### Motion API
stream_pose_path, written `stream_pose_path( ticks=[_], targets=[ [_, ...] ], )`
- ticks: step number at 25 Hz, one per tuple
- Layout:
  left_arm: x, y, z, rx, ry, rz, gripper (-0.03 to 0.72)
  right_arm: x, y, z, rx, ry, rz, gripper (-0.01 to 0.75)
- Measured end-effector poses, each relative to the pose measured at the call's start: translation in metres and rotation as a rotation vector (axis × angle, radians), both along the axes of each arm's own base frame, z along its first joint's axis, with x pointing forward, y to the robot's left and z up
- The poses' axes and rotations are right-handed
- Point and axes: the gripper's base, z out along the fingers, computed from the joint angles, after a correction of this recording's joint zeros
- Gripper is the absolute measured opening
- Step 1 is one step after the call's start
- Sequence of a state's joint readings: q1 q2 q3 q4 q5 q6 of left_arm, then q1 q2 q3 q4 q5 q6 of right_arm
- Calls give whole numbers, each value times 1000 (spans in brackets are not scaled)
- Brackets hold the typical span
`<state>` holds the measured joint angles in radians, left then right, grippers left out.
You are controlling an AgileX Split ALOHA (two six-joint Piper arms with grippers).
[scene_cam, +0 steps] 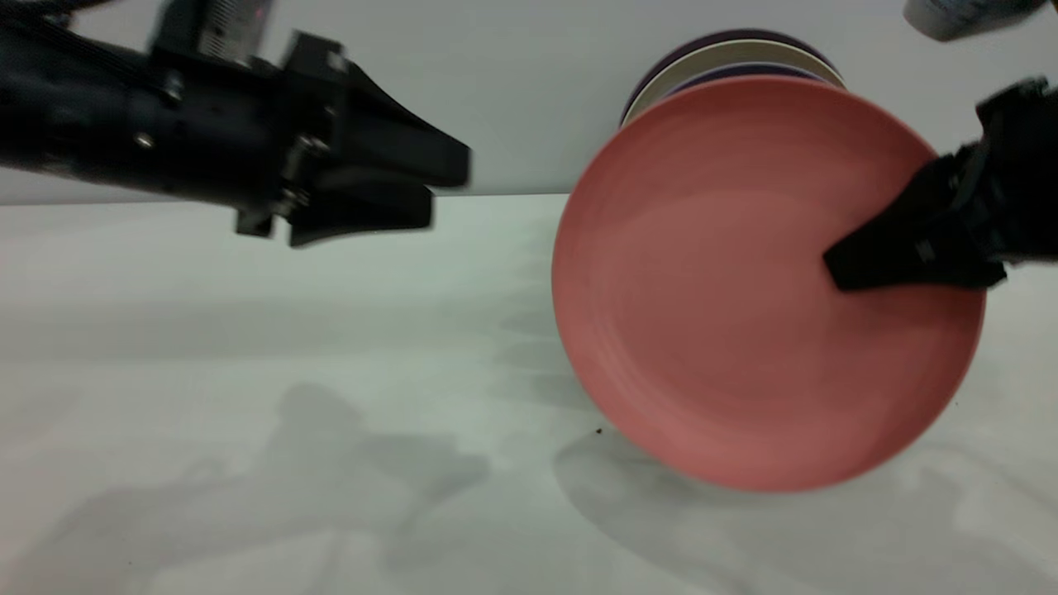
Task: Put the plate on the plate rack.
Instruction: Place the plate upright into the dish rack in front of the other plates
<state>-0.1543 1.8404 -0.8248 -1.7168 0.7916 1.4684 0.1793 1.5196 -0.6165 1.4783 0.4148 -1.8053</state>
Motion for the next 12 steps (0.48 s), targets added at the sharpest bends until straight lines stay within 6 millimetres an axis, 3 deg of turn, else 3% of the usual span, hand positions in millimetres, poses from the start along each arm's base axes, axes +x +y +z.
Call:
stream_pose_path(
  ticks=[5,12],
  targets=[
    [2,10,2,7,-9,18,526,11,1,17,-96,-103,108,129],
    [3,12,1,32,-12,31,526,12,-2,51,-212,-257,201,129]
  ],
)
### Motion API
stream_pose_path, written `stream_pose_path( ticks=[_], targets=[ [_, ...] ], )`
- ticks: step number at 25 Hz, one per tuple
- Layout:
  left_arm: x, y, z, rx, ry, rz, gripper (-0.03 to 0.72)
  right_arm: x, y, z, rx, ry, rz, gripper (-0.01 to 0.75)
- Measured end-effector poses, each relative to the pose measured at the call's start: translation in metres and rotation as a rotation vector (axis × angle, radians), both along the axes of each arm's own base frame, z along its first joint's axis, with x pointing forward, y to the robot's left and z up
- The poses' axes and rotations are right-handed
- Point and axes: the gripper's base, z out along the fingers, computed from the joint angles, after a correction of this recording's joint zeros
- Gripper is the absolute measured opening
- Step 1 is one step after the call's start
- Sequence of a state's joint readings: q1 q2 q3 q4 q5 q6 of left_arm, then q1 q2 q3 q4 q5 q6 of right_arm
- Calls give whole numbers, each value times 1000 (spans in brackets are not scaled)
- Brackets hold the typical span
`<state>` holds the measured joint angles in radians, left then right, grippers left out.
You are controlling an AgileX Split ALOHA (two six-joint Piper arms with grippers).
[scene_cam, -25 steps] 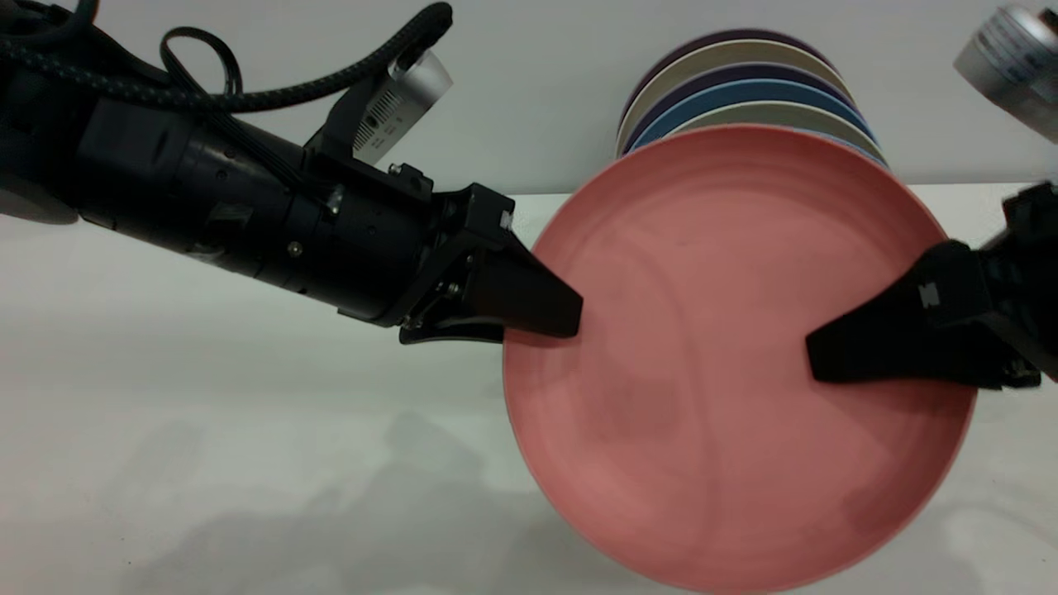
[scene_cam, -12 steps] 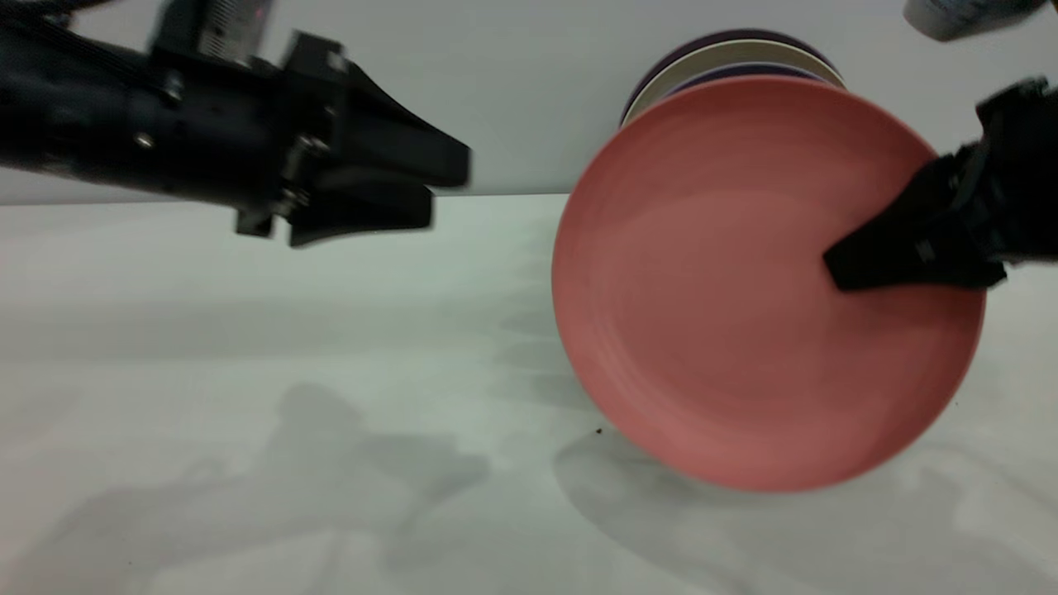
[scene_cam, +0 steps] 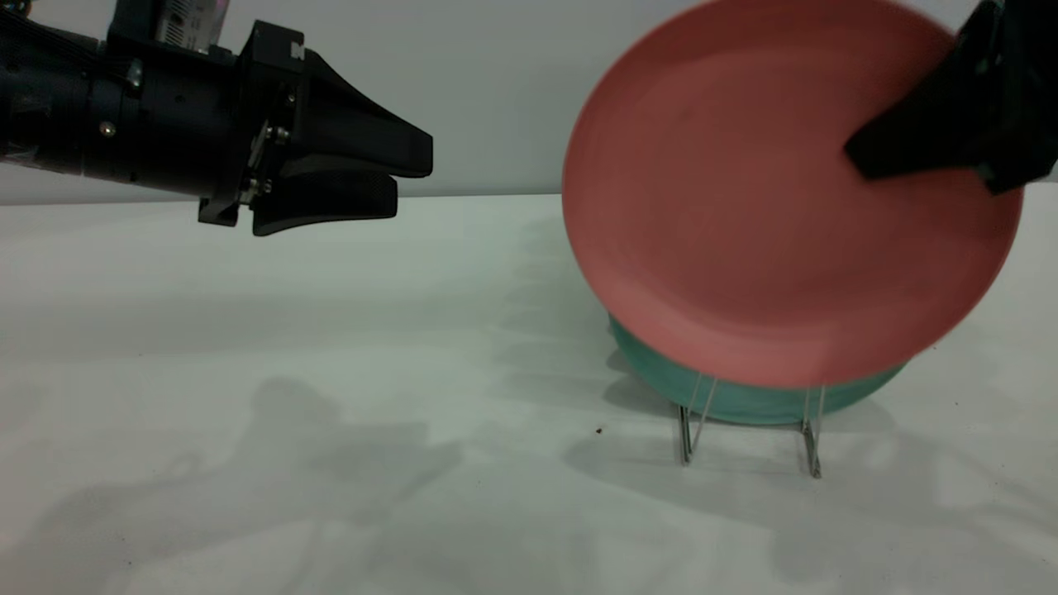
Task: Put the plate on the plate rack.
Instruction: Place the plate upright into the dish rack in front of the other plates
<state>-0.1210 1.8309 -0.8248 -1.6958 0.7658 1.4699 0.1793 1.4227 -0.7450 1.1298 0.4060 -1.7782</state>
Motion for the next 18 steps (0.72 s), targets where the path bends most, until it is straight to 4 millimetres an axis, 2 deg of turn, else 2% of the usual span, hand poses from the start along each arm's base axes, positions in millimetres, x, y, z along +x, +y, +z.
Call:
stream_pose_path(
  ticks=[18],
  targets=[
    [1,0,0,-4,0,9,526,7,-9,5,-241,-184,99,129]
  ],
)
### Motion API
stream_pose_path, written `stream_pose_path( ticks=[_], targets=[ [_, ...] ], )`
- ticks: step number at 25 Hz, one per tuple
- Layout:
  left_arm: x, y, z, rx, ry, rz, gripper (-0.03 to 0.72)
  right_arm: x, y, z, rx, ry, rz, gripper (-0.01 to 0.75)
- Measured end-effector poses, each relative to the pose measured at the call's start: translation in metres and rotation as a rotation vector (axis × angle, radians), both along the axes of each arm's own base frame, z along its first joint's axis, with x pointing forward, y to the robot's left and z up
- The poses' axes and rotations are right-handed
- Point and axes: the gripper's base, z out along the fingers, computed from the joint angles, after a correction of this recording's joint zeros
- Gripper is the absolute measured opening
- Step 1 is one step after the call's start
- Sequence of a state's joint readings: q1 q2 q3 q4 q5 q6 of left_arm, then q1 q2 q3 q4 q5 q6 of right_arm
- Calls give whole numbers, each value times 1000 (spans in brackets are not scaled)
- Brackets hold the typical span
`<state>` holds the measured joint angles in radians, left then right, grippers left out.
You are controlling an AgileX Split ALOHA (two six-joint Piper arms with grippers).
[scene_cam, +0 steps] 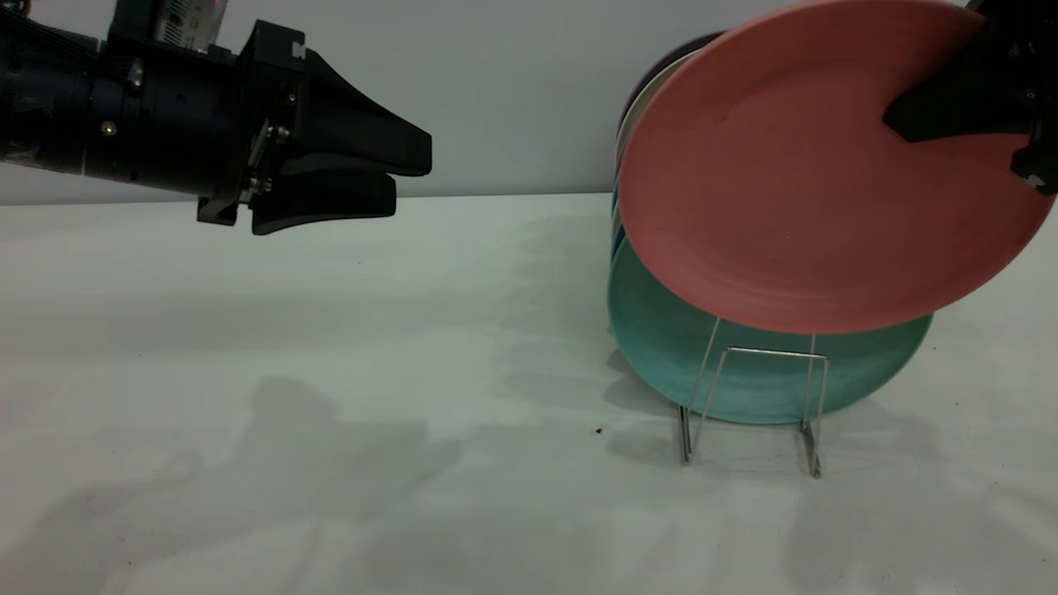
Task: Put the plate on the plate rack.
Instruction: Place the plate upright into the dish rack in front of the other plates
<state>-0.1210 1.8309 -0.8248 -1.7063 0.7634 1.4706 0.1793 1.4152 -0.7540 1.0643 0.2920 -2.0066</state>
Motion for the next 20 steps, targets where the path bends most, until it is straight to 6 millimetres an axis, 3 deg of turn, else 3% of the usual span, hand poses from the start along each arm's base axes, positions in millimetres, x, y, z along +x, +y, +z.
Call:
stream_pose_path(
  ticks=[20],
  targets=[
    [0,0,0,3,-11,-3,526,8,2,-14,0,23,3,129]
  ],
)
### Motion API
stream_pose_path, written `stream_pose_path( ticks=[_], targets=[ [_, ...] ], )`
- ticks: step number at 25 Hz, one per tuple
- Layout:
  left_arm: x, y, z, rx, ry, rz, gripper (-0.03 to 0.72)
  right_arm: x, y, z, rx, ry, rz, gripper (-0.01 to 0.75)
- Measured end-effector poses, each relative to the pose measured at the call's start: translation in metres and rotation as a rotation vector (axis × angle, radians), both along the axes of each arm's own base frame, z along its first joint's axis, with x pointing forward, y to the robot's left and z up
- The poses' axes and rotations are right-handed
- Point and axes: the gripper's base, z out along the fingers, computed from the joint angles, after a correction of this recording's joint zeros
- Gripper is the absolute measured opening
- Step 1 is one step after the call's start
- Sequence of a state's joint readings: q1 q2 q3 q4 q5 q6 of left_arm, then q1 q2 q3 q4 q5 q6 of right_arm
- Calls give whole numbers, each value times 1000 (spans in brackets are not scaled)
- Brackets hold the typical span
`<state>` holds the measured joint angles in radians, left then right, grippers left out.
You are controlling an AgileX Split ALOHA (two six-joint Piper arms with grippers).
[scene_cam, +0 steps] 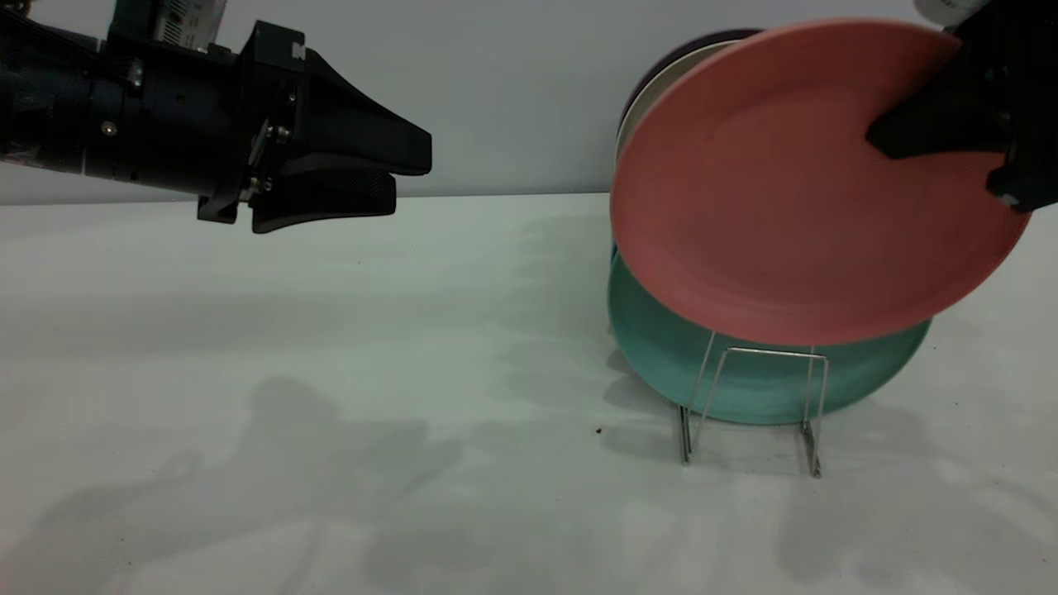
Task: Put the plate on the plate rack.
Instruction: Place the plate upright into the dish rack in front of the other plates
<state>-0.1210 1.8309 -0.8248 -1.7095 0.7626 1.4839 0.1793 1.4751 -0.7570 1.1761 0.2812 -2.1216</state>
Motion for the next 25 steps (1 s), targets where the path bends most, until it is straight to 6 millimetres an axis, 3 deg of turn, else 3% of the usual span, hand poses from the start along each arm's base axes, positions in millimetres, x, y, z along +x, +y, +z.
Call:
stream_pose_path(
  ticks=[12,25],
  targets=[
    [0,0,0,-1,0,2,526,15,3,-14,2,47,-1,129],
    [0,0,0,-1,-3,1,520,24,6,-43,-6,142,6,129]
  ],
)
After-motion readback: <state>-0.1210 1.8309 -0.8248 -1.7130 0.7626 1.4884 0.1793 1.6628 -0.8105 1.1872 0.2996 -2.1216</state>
